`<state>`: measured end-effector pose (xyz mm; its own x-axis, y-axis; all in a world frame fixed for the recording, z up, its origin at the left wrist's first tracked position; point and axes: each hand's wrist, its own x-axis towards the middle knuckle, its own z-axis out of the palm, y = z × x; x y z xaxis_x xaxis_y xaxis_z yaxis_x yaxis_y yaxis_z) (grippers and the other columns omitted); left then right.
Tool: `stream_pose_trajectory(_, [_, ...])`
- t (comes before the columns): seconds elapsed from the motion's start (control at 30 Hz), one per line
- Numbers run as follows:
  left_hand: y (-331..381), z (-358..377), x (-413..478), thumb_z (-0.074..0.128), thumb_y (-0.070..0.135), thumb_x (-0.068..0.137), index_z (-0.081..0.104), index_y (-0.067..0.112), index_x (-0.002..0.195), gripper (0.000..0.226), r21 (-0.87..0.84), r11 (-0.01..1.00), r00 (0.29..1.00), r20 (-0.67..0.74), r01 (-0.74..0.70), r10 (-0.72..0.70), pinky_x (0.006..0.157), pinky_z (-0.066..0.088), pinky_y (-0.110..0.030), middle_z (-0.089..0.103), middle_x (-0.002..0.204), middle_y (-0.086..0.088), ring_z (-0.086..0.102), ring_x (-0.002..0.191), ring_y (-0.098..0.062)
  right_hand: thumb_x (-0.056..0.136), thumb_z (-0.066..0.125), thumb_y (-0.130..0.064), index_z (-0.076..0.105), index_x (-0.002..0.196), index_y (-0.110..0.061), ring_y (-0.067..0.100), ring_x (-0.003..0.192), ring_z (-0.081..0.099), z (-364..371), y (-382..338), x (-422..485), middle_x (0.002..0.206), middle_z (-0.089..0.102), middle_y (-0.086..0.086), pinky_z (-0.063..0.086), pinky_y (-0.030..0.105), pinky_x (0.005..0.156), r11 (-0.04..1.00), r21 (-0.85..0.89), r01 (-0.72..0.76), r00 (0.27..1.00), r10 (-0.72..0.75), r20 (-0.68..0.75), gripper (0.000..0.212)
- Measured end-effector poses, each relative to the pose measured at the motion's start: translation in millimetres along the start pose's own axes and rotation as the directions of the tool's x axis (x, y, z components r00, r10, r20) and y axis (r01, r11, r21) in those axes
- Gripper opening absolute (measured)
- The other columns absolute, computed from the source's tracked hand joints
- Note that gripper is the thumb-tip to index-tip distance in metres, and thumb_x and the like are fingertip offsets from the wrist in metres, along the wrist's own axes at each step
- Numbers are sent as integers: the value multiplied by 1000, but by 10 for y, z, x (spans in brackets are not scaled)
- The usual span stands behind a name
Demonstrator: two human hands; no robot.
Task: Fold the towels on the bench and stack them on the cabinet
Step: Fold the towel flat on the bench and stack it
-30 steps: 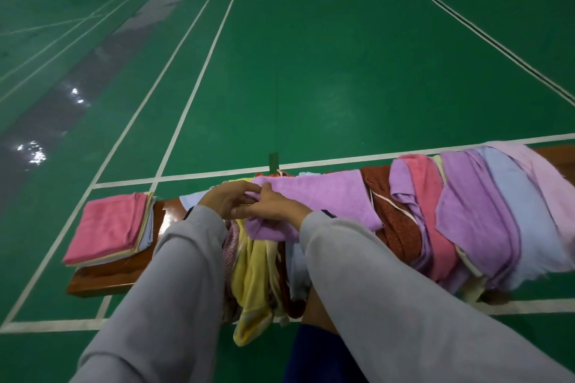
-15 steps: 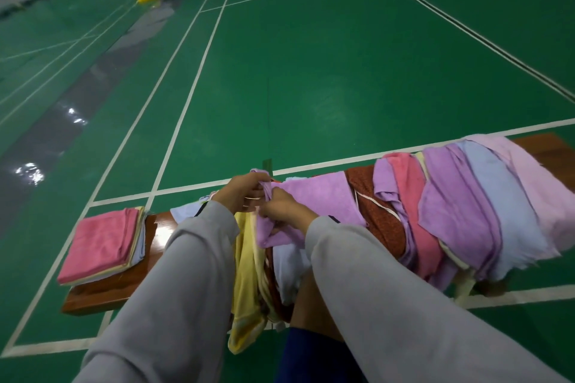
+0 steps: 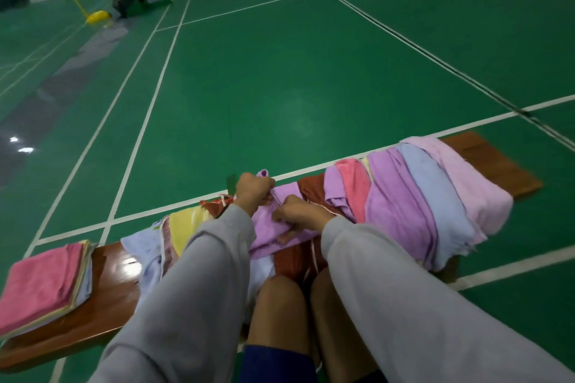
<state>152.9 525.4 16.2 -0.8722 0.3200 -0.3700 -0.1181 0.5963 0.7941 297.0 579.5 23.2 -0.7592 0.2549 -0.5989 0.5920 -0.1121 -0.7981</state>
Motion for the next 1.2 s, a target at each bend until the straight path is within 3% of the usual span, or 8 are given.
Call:
stream_pose_trajectory(0.27, [-61, 323, -93, 70, 17, 93, 62, 4, 75, 24, 98, 988, 983, 152, -119, 103, 50, 51, -28, 69, 76, -15, 64, 56, -27, 90, 64, -1, 52, 109, 1, 44, 80, 73, -369, 183, 53, 96, 64, 27, 62, 55, 77, 950, -274, -149, 971, 88, -224, 23])
stream_pose_trajectory(0.37, [-192, 60, -29, 66, 20, 91, 59, 7, 70, 26, 348, 924, 988, 43, -156, 151, 59, 44, -30, 65, 74, -13, 61, 69, -30, 92, 66, -26, 61, 125, 2, 39, 105, 69, -398, 202, 135, 123, 66, 23, 60, 47, 89, 896, -433, -101, 935, -64, -349, 43])
stream_pose_trajectory(0.47, [-438, -252, 113, 66, 18, 77, 62, -1, 104, 33, 536, 844, 995, -73, -17, 67, 85, 51, -38, 66, 100, -18, 64, 97, -37, 93, 63, -35, 59, 131, 1, 38, 114, 66, -347, 188, 235, 132, 64, 22, 57, 42, 91, 892, -445, -82, 927, -97, -363, 53])
stream_pose_trajectory(0.63, [-754, -598, 12, 75, 19, 89, 60, 1, 119, 38, 201, 931, 863, 356, 305, -360, 60, 60, -35, 54, 86, -12, 59, 67, -25, 93, 65, -41, 59, 134, -2, 36, 124, 59, -194, 202, 344, 140, 60, 22, 48, 32, 93, 882, -462, -92, 921, -101, -376, 57])
stream_pose_trajectory(0.77, [-795, -577, -23, 77, 28, 89, 62, 9, 110, 32, 1, 944, 856, 421, 330, -300, 55, 57, -30, 56, 83, -7, 56, 65, -20, 89, 69, -51, 64, 129, -5, 34, 122, 62, -100, 185, 398, 134, 64, 17, 50, 33, 97, 894, -438, -94, 924, -86, -373, 62])
stream_pose_trajectory(0.9, [-653, -470, -71, 81, 25, 85, 65, 7, 101, 29, -309, 849, 862, 420, 429, -283, 50, 52, -27, 69, 72, -9, 62, 59, -20, 88, 73, -25, 63, 84, -15, 28, 99, 63, -47, 64, 401, 108, 65, 11, 56, 43, 97, 974, -177, -140, 970, 99, -223, 15])
stream_pose_trajectory(1.07, [-617, -499, -207, 73, 11, 86, 56, 8, 92, 18, -211, 860, 800, 517, 464, -304, 42, 43, -19, 52, 65, -5, 49, 46, -13, 93, 65, -15, 71, 110, 1, 26, 100, 64, 32, 82, 286, 118, 70, 21, 51, 32, 87, 999, 47, 25, 981, -15, -194, 24])
stream_pose_trajectory(1.2, [-698, -808, -324, 65, 15, 71, 62, 3, 118, 48, -348, 836, 826, 526, 425, -201, 69, 60, -37, 68, 103, -14, 70, 85, -32, 92, 62, -21, 56, 94, -16, 20, 86, 56, 131, -20, 248, 95, 56, 8, 46, 25, 68, 955, 286, 74, 968, 0, -250, 8])
